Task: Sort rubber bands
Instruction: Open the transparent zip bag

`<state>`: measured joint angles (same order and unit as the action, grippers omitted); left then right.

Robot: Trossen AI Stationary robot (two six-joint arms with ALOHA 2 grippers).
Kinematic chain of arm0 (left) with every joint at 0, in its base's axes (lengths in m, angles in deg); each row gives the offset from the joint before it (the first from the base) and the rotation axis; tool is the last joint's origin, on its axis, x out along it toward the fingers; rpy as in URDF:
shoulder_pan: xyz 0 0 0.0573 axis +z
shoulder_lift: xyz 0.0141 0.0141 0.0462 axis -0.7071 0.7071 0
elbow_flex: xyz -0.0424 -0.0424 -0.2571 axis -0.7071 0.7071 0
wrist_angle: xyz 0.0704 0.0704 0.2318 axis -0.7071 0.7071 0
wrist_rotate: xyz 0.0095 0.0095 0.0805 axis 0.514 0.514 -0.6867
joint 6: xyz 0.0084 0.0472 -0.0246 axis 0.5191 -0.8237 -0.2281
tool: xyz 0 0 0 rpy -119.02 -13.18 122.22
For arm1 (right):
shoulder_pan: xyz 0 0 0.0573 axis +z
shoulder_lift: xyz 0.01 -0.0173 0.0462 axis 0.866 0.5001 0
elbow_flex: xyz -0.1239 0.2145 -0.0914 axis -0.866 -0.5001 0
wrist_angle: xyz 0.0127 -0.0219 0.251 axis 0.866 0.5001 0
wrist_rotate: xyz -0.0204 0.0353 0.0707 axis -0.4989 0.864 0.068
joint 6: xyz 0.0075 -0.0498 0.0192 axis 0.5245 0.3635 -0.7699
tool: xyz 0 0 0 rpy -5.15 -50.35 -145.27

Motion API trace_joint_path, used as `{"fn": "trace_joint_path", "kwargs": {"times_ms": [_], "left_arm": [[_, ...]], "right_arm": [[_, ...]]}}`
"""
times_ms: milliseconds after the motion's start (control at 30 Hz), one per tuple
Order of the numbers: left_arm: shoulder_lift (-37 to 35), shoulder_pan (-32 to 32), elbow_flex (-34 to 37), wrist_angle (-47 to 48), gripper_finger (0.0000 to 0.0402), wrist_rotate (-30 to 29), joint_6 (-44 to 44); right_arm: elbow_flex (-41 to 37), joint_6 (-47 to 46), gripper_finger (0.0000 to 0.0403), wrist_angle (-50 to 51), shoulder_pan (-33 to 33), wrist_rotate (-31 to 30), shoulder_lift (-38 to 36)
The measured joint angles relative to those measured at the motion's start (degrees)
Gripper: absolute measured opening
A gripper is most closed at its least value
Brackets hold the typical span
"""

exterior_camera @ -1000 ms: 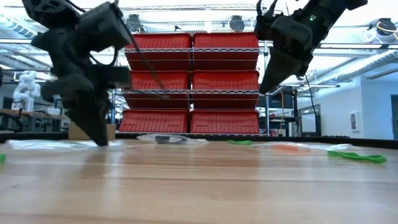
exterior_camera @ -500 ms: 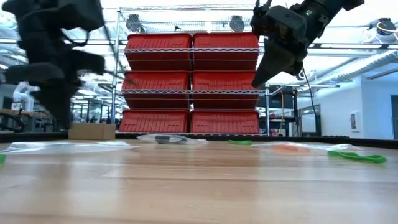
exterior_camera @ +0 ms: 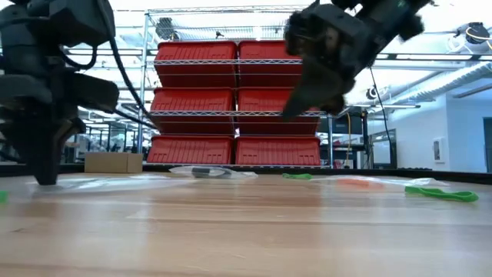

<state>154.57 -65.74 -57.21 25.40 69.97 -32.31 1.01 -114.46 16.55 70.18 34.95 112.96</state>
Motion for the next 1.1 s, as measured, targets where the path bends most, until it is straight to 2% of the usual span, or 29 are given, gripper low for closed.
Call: {"fn": "trace_joint_path", "kwargs": {"times_ms": [167, 300, 433, 600, 667, 767, 867, 967, 1000, 1100], "left_arm": [[0.52, 0.14, 0.15, -11.63, 0.0, -0.82, -3.57], [-0.21, 0.14, -0.76, -14.81, 0.0, -3.42, -5.93], [-2.09, 0.02, -0.85, -13.62, 0.0, -6.82, -5.18], [-5.22, -0.35, -0.84, -10.48, 0.0, -11.18, -4.43], [-6.26, -0.57, -0.83, -10.06, 0.0, -12.28, -4.37], [-7.36, -1.13, -0.81, -9.57, 0.0, -13.32, -4.37], [-8.0, -1.63, -0.81, -9.45, 0.0, -14.5, -4.37], [-8.39, -1.92, -0.81, -7.66, 0.0, -16.65, -4.35], [-8.49, -1.94, -0.81, -7.03, 0.0, -17.57, -4.13], [-8.9, -1.69, -0.79, -4.11, 0.0, -20.41, -2.87]], "right_arm": [[0.62, 1.53, 0.0, -18.55, -1.92, 6.98, 9.78], [5.23, 1.16, 0.0, -21.26, -2.99, 9.34, 16.53], [11.46, 2.37, 0.0, -14.6, -3.11, 10.67, 21.59], [19.43, 3.84, 0.0, 1.18, -3.74, 10.02, 26.1], [22.03, 4.75, 0.0, 7.89, -4.13, 7.79, 26.47], [25.1, 7.52, 0.0, 18.14, -4.16, 2.14, 25.95], [27.09, 10.64, 0.0, 28.0, -4.33, -6.28, 24.3], [28.48, 11.59, 0.0, 31.59, -4.57, -13.64, 20.8], [28.52, 11.59, 0.0, 30.85, -4.74, -13.04, 19.33], [28.61, 11.88, 0.0, 23.25, -4.75, -4.63, 18.15]]}}
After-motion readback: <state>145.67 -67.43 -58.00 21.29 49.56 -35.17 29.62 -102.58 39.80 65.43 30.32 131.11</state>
